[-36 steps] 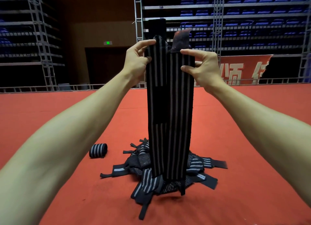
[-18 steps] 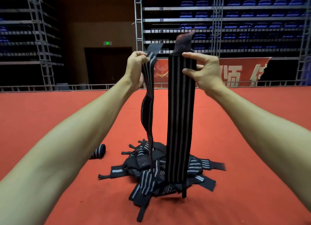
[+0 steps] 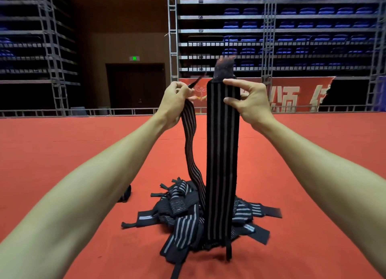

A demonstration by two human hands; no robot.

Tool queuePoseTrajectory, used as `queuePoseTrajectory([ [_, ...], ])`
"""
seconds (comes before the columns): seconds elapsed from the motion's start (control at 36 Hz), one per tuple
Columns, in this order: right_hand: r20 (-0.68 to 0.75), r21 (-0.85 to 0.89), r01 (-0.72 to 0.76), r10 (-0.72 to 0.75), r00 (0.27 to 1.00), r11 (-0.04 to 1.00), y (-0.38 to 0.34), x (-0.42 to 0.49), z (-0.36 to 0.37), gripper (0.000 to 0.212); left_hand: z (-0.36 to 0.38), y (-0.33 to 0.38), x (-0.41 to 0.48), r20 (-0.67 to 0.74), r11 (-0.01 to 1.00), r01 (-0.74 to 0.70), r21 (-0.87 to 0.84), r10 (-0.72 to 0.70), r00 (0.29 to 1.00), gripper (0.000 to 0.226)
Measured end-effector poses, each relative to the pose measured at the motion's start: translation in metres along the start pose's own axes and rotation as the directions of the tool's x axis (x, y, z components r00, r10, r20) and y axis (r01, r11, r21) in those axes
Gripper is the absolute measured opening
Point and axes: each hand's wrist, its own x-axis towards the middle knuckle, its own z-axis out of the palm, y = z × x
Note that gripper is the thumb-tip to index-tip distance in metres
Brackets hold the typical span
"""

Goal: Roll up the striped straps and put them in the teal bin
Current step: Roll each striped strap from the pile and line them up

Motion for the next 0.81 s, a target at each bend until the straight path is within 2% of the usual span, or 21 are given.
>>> queuePoseTrajectory([
  [0.19,0.02,0.008,-0.02,0.02,1.0,1.0,0.005,-0.002,0.004,0.05,-0.004,-0.01,-0.008,0.062,0.985,-0.047,0.167,0.037,0.997,0.022],
  [0.28,0.019,0.006,-0.024,0.024,1.0,1.0,0.009,-0.001,0.004,0.05,-0.006,-0.014,-0.009,0.08,0.986,-0.071,0.152,0.059,0.995,0.016],
  [0.44,0.016,-0.011,-0.025,0.025,1.0,1.0,0.015,0.001,0.005,0.051,-0.013,-0.015,-0.011,0.059,0.976,-0.139,0.166,0.131,0.99,0.031],
  [0.56,0.024,-0.012,-0.024,0.024,0.999,1.0,0.013,0.002,0.004,0.05,-0.012,-0.009,-0.009,0.077,0.96,-0.176,0.218,0.163,0.984,0.026],
  [0.81,-0.031,-0.032,-0.023,0.022,0.999,0.999,0.009,0.009,0.0,0.049,-0.019,0.019,0.005,-0.01,0.954,-0.202,0.221,0.21,0.978,0.023],
])
